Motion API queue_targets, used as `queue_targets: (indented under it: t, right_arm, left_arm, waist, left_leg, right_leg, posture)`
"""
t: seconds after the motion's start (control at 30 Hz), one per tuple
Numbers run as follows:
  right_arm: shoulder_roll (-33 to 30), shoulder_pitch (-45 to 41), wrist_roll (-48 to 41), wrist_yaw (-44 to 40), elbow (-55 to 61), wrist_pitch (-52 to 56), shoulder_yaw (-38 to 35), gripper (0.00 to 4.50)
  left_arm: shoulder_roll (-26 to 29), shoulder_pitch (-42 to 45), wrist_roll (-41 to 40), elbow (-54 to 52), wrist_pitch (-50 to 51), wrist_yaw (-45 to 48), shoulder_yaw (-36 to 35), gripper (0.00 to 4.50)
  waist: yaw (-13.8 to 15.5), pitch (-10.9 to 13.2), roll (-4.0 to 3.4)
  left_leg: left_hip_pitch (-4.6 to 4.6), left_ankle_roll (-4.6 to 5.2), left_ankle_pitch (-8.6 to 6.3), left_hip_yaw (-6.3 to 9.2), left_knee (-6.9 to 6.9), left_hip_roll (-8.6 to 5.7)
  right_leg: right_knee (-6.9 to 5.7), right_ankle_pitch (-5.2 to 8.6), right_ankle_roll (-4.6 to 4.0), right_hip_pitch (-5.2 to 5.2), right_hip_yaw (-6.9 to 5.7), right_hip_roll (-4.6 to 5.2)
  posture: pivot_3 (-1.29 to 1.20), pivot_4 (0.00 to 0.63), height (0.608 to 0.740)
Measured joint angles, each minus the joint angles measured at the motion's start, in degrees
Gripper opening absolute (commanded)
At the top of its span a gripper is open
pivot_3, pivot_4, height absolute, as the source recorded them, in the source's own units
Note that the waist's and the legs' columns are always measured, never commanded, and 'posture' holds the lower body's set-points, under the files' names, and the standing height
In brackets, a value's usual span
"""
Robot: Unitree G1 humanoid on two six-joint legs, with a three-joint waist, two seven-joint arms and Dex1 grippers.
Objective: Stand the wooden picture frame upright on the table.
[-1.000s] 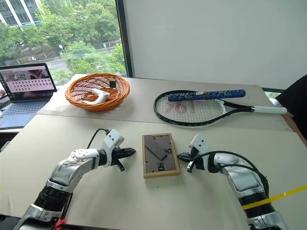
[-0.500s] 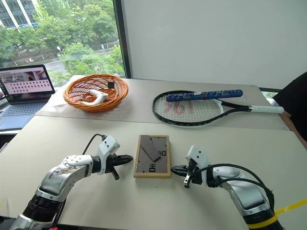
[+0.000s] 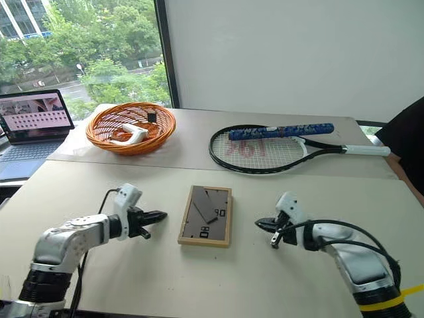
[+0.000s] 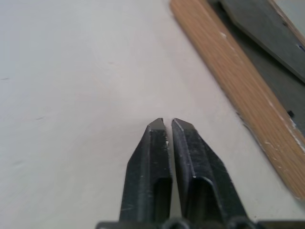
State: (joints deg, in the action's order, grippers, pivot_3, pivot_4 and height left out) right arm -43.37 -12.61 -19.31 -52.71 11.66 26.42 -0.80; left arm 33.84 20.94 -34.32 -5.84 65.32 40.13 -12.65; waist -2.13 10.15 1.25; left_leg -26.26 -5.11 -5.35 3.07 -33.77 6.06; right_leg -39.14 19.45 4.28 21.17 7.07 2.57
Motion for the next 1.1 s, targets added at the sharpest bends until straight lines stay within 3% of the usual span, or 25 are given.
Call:
queue_targets:
  t: [0.1, 0.2, 0.27, 0.3, 0.33, 0.53, 0.9, 1.0, 1.1]
  right_arm:
    - [0.0, -0.8, 1.6, -1.8, -1.4, -7.8, 0.0, 0.00]
    - [-0.6, -3.4, 9.5, -2.7, -5.9, -21.5, 4.1, 0.00]
    - [-0.6, -4.3, 13.0, -3.0, -8.6, -27.0, 6.4, 0.00]
    - [-0.6, -4.5, 14.9, -3.0, -10.2, -30.0, 7.7, 0.00]
    - [-0.6, -5.1, 17.0, -2.9, -12.5, -33.3, 8.9, 0.00]
    - [2.3, -9.1, 24.3, -1.7, -22.3, -44.9, 13.9, 0.00]
    - [8.1, -10.4, 25.9, -0.1, -24.7, -47.3, 15.8, 0.00]
    - [8.4, -10.1, 26.0, 0.4, -24.5, -47.2, 15.8, 0.00]
    - [8.7, -9.4, 26.0, 0.5, -23.6, -47.1, 15.8, 0.00]
  left_arm:
    - [2.6, 3.1, -7.9, 0.1, 13.8, 1.9, -4.9, 2.49]
    - [5.7, 5.5, -15.7, 1.9, 24.4, 2.8, -4.4, 3.52]
    - [6.2, 6.3, -19.2, 3.5, 26.2, 2.4, -3.2, 3.87]
    - [6.2, 6.6, -20.6, 4.6, 26.6, 1.9, -1.9, 4.38]
    - [6.2, 7.1, -21.6, 5.7, 26.8, 0.5, -0.4, 4.50]
    - [-0.8, 10.5, -27.2, 8.9, 26.5, -10.2, 6.3, 4.50]
    - [-11.9, 11.1, -37.4, 15.8, 26.4, -26.6, 0.8, 4.50]
    - [-13.8, 10.7, -39.1, 17.1, 26.5, -30.0, -1.7, 3.75]
    - [-14.6, 10.0, -40.1, 17.7, 26.8, -32.6, -2.6, 2.60]
  waist:
    - [-0.2, 0.0, 0.00]
    - [-0.3, 0.0, 0.00]
    - [-0.2, 0.0, 0.00]
    - [-0.1, 0.0, 0.00]
    - [-0.1, 0.0, 0.00]
    - [0.4, 0.0, -0.03]
    - [1.2, -0.1, -0.02]
    - [1.2, -0.1, -0.02]
    - [1.0, -0.1, -0.02]
  left_leg:
    - [-0.03, 0.00, 0.00, 0.00, -0.01, -0.02]
    - [-0.01, -0.01, 0.00, 0.00, -0.03, -0.02]
    - [-0.01, -0.01, 0.00, 0.00, -0.02, -0.02]
    - [-0.03, -0.01, 0.00, 0.00, -0.02, -0.02]
    - [-0.04, -0.01, 0.00, 0.00, -0.02, -0.02]
    - [0.08, -0.03, 0.02, 0.02, -0.08, -0.04]
    - [0.68, -0.06, 0.01, 0.03, -0.04, -0.06]
    - [0.69, -0.06, 0.01, 0.03, -0.04, -0.06]
    - [0.69, -0.06, 0.01, 0.03, 0.01, -0.06]
  right_leg:
    - [0.01, 0.01, 0.02, 0.00, 0.00, 0.01]
    - [0.00, 0.01, 0.03, 0.01, -0.01, 0.02]
    - [0.00, 0.01, 0.03, 0.01, -0.02, 0.02]
    - [0.00, 0.01, 0.02, 0.02, -0.01, 0.02]
    - [0.00, -0.01, -0.01, 0.00, -0.02, 0.02]
    - [0.00, -0.23, -0.36, -0.15, -0.02, 0.03]
    - [0.07, -0.23, -0.36, -0.81, -0.03, 0.05]
    - [0.07, -0.23, -0.36, -0.82, -0.02, 0.04]
    - [0.07, -0.23, -0.36, -0.81, -0.02, 0.04]
  posture:
    - [0.00, 0.150, 0.697]
    - [0.00, 0.150, 0.697]
    - [0.00, 0.150, 0.697]
    - [0.00, 0.150, 0.697]
    - [0.00, 0.150, 0.697]
    - [0.00, 0.150, 0.697]
    - [0.00, 0.150, 0.697]
    - [0.00, 0.150, 0.697]
    - [0.00, 0.150, 0.697]
